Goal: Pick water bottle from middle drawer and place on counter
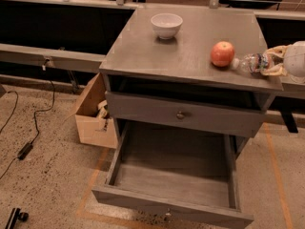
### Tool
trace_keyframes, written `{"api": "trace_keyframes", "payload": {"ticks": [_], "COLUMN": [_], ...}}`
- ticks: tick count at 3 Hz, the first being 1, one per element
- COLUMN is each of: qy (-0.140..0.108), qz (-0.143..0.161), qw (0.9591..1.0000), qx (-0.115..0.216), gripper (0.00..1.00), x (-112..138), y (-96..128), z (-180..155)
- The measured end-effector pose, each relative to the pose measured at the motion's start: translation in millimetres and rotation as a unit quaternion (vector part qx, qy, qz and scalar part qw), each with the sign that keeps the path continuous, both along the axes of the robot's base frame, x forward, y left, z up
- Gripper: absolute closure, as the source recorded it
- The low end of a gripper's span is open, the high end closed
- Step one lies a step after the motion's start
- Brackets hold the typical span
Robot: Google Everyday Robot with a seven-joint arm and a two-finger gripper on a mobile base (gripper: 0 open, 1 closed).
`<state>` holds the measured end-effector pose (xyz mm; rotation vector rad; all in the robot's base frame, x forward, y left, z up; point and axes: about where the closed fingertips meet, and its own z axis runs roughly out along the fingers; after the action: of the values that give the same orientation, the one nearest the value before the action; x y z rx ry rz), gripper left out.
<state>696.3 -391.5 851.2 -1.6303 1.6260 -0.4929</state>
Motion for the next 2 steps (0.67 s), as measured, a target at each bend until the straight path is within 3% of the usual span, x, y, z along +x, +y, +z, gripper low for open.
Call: {"api": "trace_keyframes", "payload": {"ticks": [2], "qy": [-0.028], "qz": [-0.007], "qw": [0.9994], "qx": [-0.017], "gripper": [1.0], "x": [5.4], "y": [9.7], "z": [65.2]}}
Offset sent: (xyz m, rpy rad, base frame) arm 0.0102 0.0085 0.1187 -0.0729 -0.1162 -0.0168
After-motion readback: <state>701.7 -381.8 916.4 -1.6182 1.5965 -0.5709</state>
